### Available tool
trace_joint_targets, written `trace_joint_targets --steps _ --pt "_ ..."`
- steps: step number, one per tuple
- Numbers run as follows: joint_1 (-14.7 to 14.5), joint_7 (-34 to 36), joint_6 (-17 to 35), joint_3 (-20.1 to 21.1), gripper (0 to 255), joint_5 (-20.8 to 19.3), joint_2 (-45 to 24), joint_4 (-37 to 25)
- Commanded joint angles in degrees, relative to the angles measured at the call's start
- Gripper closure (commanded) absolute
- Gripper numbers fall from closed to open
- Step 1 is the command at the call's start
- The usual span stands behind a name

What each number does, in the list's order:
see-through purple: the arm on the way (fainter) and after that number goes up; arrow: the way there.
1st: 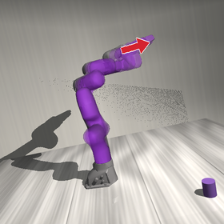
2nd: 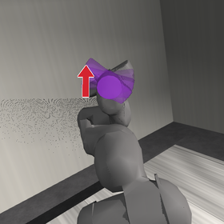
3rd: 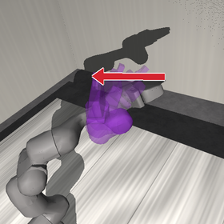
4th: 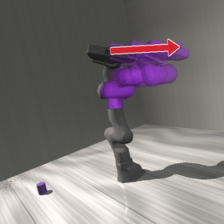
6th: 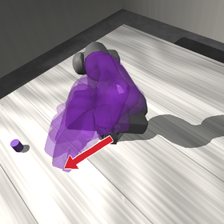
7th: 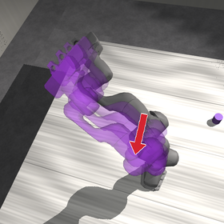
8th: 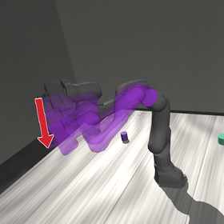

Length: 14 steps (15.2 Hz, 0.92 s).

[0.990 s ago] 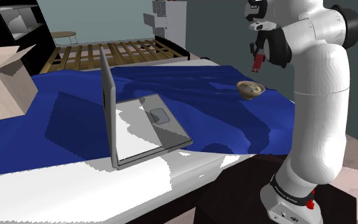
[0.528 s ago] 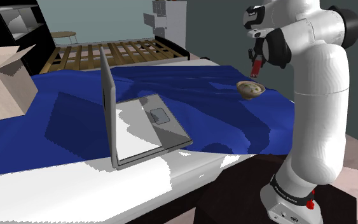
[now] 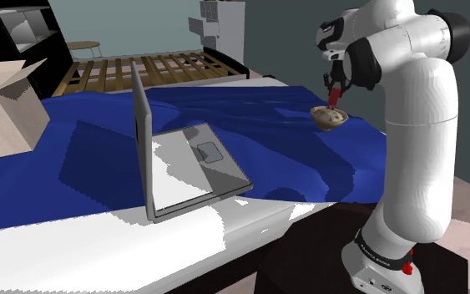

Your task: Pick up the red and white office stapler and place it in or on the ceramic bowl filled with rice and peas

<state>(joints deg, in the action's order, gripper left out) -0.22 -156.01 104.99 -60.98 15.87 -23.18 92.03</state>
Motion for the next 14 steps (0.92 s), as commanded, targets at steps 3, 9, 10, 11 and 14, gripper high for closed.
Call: trace_joint_targets --steps 3,9,10,11,14 --pt "-0.02 -0.41 2.92 0.44 255 0.69 -0.61 2.59" --pt "-0.02 -0.47 3.37 0.52 255 0.81 -0.72 2.98" --pt "-0.02 -0.47 3.37 0.52 255 0.81 -0.72 2.98" --pt "-0.02 -0.47 3.37 0.52 255 0.81 -0.72 2.98" --pt "-0.02 -0.47 3.37 0.52 0 0.8 -0.72 2.98"
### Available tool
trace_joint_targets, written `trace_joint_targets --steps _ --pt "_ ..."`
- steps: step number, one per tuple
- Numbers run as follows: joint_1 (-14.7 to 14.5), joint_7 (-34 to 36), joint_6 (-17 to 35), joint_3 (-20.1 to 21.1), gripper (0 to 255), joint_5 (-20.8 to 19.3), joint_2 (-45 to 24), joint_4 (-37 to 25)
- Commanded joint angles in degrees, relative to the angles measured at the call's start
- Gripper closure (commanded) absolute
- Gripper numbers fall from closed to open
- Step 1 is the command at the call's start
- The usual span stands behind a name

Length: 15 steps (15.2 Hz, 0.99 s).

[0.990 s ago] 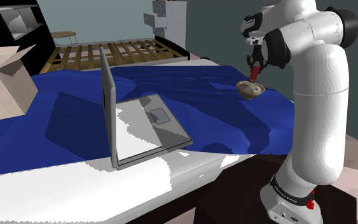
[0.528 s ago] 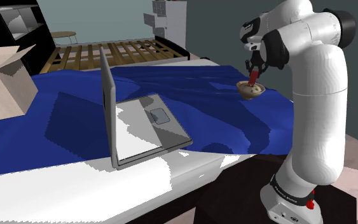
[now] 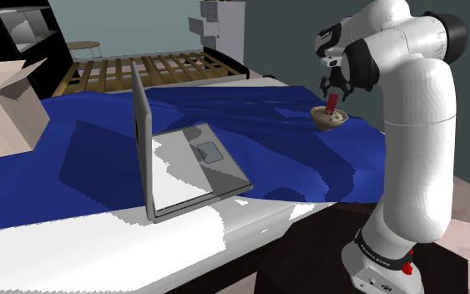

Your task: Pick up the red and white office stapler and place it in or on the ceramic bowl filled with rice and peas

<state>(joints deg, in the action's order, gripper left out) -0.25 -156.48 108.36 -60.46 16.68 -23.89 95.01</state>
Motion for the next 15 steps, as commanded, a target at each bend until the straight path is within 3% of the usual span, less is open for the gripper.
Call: trace_joint_targets --steps 1,3,7,15 --pt "0.0 0.0 0.0 0.0 0 0.0 0.0 0.0" --pt "0.0 0.0 0.0 0.0 0 0.0 0.0 0.0" --pt "0.06 1.04 -6.74 -0.86 0 -1.38 1.22 -6.19" --pt "0.06 1.04 -6.74 -0.87 0 -1.38 1.22 -6.19"
